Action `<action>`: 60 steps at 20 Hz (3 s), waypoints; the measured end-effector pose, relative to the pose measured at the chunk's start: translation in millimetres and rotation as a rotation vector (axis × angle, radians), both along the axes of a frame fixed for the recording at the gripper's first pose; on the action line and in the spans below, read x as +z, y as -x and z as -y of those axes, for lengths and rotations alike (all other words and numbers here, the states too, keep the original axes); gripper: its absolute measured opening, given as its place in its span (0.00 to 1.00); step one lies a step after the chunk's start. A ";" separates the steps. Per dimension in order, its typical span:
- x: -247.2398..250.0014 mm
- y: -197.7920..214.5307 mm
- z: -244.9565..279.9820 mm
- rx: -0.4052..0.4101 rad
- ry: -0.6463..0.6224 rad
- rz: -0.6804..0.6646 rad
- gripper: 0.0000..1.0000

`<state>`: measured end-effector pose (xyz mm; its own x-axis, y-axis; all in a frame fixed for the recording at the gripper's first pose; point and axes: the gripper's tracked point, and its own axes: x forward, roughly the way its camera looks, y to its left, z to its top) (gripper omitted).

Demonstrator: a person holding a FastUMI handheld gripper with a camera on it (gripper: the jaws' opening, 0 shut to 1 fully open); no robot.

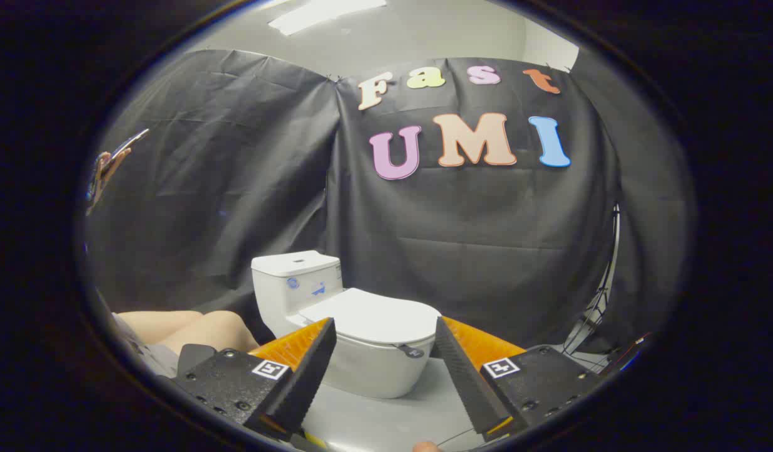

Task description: Open the toilet lid.

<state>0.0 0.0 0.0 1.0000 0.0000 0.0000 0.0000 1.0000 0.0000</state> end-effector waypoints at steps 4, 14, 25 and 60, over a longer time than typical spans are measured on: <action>-5.0 -0.1 1.0 -0.006 0.003 -0.004 0.97; -12.7 0.2 -6.7 0.010 0.052 -0.019 0.97; -22.2 -3.9 -0.6 -0.003 0.020 -0.052 0.97; -110.0 -230.5 51.6 -0.068 -0.200 -0.429 0.95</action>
<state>230.5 -51.6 -110.0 0.9076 -0.0234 -0.4192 0.1075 0.9781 0.1783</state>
